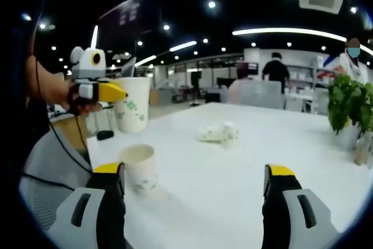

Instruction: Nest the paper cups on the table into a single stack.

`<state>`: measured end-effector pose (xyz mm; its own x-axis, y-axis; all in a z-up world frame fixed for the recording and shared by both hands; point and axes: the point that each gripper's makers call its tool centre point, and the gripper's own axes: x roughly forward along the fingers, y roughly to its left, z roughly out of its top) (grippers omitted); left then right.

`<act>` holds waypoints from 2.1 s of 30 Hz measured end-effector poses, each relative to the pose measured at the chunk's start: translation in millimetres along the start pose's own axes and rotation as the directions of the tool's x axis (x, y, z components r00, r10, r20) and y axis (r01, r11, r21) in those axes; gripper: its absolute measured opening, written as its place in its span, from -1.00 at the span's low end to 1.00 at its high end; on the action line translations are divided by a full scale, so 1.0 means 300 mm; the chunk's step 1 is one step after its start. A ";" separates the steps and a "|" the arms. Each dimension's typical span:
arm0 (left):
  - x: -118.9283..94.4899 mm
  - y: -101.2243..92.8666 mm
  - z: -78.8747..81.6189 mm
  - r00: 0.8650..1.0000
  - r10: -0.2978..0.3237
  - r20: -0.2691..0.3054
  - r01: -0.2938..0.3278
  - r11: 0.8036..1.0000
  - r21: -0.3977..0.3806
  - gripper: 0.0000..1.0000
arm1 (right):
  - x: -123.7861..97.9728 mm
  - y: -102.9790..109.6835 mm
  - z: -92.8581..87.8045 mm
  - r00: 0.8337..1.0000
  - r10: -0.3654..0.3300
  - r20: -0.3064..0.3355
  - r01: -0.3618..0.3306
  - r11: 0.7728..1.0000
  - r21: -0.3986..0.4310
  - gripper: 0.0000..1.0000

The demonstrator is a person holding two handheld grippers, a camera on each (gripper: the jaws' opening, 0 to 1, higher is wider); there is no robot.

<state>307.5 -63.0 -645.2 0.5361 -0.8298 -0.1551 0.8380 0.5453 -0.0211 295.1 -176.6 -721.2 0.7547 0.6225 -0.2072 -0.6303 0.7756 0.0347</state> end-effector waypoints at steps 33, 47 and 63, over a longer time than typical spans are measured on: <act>0.030 -0.008 -0.193 0.998 0.033 -0.047 -0.034 0.999 -0.020 -0.15 | -0.021 -0.002 -0.009 1.000 -0.019 0.002 0.019 1.000 0.017 0.95; 0.028 -0.003 -0.250 0.996 0.045 -0.076 -0.047 0.998 -0.029 -0.15 | -0.015 0.007 -0.012 1.000 -0.011 -0.004 0.011 1.000 0.018 0.94; 0.028 -0.006 -0.321 0.988 0.054 -0.144 -0.059 0.998 -0.033 -0.13 | -0.008 0.008 -0.004 1.000 -0.001 -0.004 0.001 1.000 0.012 0.94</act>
<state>300.6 -59.3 -741.7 0.5601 -0.7737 -0.2961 0.8011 0.5969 -0.0444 291.6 -176.3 -721.9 0.7544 0.6215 -0.2112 -0.6275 0.7773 0.0459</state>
